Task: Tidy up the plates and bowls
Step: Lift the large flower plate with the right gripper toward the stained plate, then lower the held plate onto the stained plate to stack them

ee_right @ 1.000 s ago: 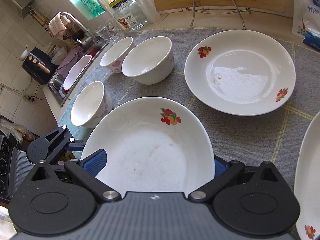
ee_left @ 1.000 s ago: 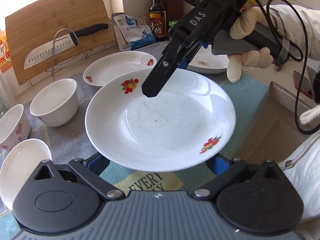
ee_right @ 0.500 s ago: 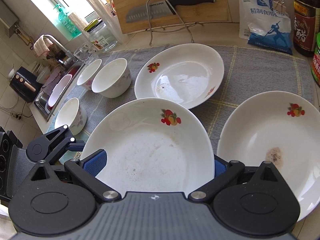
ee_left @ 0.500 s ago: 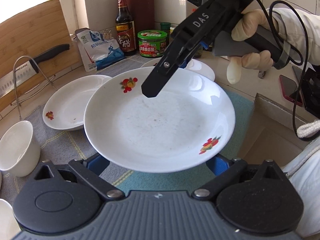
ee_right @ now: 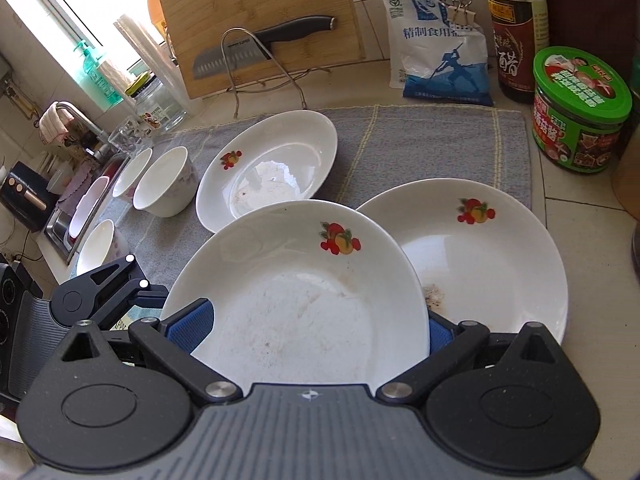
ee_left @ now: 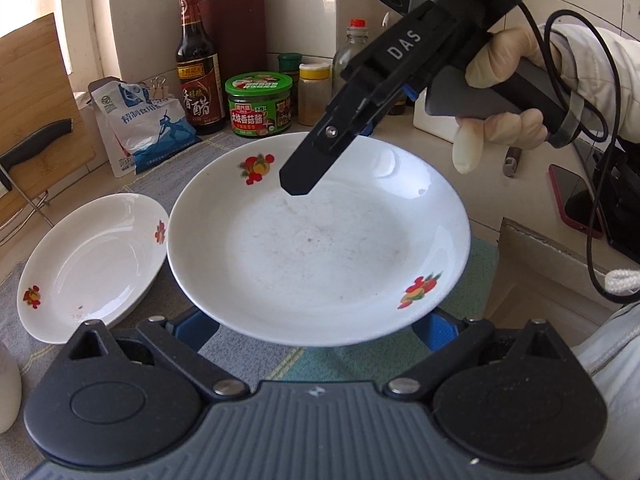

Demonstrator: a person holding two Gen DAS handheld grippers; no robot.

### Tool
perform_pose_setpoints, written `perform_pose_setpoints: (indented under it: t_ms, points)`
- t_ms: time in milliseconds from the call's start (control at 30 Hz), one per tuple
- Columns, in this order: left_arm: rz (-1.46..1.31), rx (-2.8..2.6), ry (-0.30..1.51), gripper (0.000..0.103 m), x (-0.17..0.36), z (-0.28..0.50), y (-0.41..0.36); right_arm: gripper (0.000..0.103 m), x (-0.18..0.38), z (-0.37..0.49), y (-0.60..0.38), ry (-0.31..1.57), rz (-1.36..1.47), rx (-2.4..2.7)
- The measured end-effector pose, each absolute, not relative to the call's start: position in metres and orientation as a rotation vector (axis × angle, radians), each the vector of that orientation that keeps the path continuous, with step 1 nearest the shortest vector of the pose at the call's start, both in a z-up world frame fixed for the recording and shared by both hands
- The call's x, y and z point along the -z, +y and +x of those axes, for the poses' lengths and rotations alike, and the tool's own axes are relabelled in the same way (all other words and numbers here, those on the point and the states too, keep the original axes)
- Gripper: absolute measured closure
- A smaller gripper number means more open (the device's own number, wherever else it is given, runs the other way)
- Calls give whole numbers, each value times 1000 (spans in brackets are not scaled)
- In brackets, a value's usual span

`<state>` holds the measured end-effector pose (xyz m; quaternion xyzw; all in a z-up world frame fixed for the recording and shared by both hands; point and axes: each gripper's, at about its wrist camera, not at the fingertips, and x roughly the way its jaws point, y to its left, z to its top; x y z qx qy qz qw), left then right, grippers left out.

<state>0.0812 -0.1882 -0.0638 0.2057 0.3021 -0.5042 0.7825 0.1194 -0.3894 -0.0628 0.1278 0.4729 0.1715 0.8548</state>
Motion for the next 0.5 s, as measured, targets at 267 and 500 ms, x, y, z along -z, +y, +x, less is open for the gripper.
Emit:
perform_pose_setpoints:
  t_ms: [267, 500]
  points:
    - [460, 1087, 660, 2, 67, 88, -211, 0, 71, 127, -415, 989, 291, -355]
    - [465, 1082, 680, 2, 70, 96, -223, 0, 80, 135, -430, 991, 314, -358]
